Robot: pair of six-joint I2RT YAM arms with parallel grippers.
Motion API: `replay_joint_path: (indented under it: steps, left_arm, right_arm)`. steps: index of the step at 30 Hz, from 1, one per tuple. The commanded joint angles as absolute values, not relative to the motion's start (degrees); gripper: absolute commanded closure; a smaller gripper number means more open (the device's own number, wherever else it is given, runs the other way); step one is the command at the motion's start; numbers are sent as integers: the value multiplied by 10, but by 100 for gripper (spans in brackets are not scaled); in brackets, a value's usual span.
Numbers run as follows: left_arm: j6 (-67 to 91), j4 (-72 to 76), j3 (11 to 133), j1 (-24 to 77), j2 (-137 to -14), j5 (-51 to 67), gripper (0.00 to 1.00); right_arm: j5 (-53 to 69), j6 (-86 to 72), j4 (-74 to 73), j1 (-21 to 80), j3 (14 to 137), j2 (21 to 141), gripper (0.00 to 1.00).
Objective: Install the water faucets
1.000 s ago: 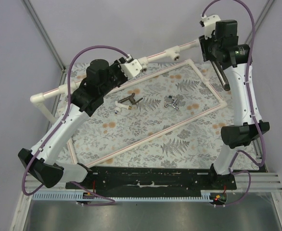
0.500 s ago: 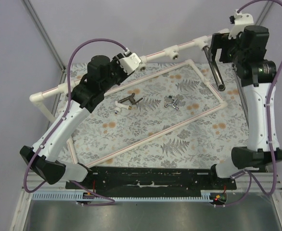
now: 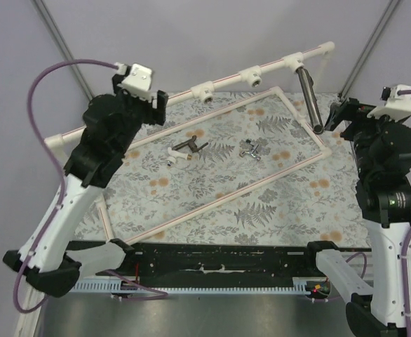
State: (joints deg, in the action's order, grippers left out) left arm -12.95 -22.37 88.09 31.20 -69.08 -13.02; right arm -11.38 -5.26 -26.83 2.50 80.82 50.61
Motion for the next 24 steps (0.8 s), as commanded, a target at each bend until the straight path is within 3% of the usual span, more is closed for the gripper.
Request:
replay_joint_path:
  steps: [1, 14, 24]
  left_arm:
    - [-35, -176, 840, 308, -563, -174, 20]
    - [10, -394, 719, 308, -293, -348, 20]
    - [40, -446, 667, 308, -178, -406, 20]
  right_arm:
    - [-144, -91, -273, 25, 747, 439, 2]
    - [-137, -61, -304, 59, 614, 233, 2]
    - [-155, -64, -316, 65, 576, 186, 2]
